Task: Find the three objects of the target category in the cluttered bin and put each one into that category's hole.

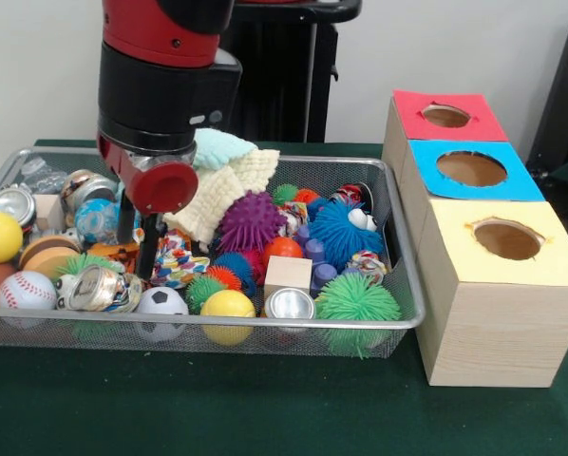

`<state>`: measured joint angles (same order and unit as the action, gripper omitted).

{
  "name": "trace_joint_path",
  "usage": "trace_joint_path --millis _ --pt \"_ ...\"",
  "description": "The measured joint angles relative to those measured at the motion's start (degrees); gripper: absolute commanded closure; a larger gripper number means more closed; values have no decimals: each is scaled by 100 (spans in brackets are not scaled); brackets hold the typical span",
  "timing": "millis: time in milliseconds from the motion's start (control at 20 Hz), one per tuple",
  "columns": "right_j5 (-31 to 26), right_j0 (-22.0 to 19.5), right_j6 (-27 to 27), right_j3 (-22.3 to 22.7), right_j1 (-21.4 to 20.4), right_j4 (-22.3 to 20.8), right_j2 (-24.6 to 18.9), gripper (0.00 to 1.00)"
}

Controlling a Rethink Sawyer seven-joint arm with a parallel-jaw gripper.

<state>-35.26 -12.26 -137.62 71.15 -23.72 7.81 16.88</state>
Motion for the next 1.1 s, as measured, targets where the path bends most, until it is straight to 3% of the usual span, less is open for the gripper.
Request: trace_joint_path --millis 800,1100 --pt "156 -35 0 999 -49 -8 -1 0" --pt "156 -28 0 1103 -51 -13 3 0"
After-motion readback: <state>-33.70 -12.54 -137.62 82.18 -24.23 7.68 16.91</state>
